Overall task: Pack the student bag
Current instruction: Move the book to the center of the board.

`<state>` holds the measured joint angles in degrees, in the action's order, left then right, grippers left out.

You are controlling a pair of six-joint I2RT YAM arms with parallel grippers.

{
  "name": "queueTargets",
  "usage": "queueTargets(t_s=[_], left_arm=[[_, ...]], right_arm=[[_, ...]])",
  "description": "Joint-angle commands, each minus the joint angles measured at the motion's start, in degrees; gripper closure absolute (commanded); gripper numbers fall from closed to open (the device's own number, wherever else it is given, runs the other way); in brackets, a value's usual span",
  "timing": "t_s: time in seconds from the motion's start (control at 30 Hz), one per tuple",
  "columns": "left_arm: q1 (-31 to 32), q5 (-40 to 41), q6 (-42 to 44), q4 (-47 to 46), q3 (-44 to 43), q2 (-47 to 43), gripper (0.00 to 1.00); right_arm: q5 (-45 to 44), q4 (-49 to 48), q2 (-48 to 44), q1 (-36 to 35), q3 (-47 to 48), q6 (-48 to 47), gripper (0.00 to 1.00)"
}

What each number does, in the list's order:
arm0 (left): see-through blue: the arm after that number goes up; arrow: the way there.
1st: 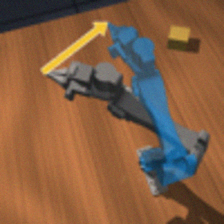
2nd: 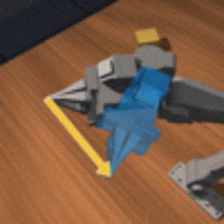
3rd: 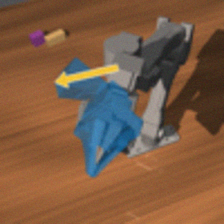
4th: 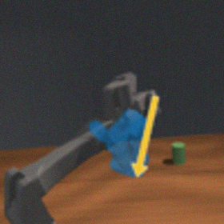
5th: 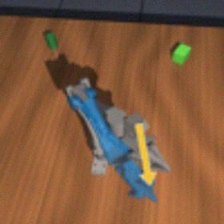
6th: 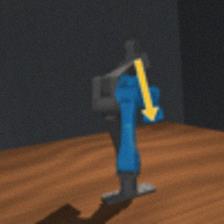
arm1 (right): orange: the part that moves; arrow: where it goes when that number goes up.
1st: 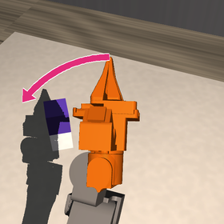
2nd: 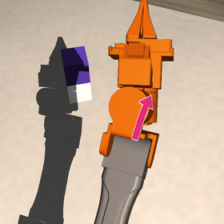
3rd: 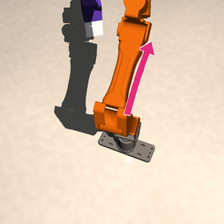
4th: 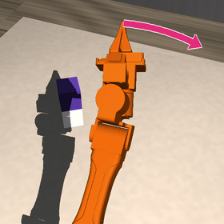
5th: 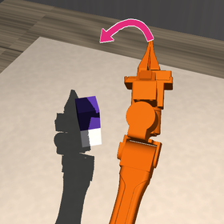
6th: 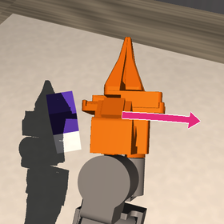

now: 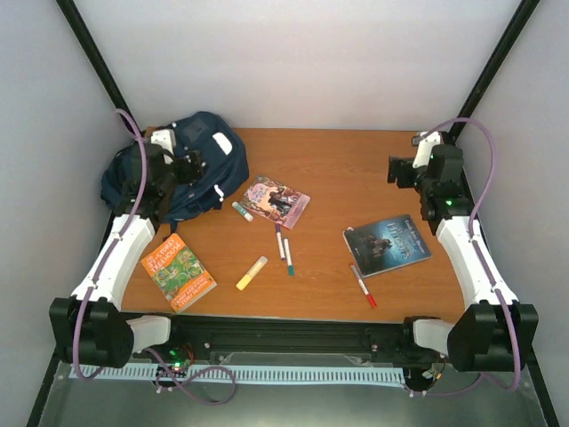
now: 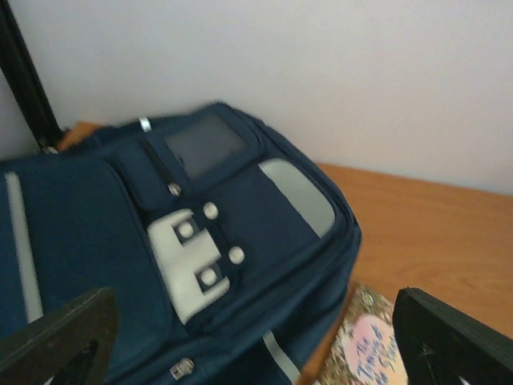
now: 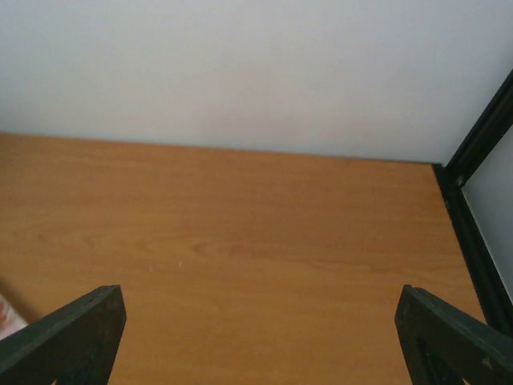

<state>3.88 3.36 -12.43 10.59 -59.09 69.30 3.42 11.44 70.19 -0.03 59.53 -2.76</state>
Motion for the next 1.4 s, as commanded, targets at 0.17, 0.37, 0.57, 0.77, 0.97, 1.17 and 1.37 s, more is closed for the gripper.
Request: queueTargets(t_s=[0.17,0.37,0.57,0.77,0.97,1.17,1.37], left_arm=[[5.24,-11.65,-5.44,9.04,-0.15,4.35,0.01],[9.74,-15.5,-8.84,13.28,-2.6,9.15,0.0],[15.01,-16.85,-13.29,15.26,-6.24,16.33,0.0],[19.65,-14.88,-16.61,19.3,-13.9,26.22,0.0],[20.63,-12.52,-19.17,20.6,-19.15,33.59,0.0],[20.72,-7.14,-18.38,23.25,-26.75,40.23,0.0],[20.73,-4.18,-17.2,28.75,-35.87,48.15,0.01]], right_arm=[[12.89,10.64,-1.23,0.19,-5.15,-10.11,0.01],[21.26,19.64,0.87,-0.18,-4.4,-19.66,0.07],[18.73,24.35,3.77,-4.47,-4.56,-27.62,0.13],[13.65,25.87,7.5,-12.68,-6.31,-31.48,0.21],[6.11,23.4,11.17,-19.51,-9.29,-34.02,0.21],[2.13,22.17,16.87,-20.15,-8.15,-35.08,0.26],[4.14,22.25,21.5,-20.18,-5.3,-34.32,0.29]])
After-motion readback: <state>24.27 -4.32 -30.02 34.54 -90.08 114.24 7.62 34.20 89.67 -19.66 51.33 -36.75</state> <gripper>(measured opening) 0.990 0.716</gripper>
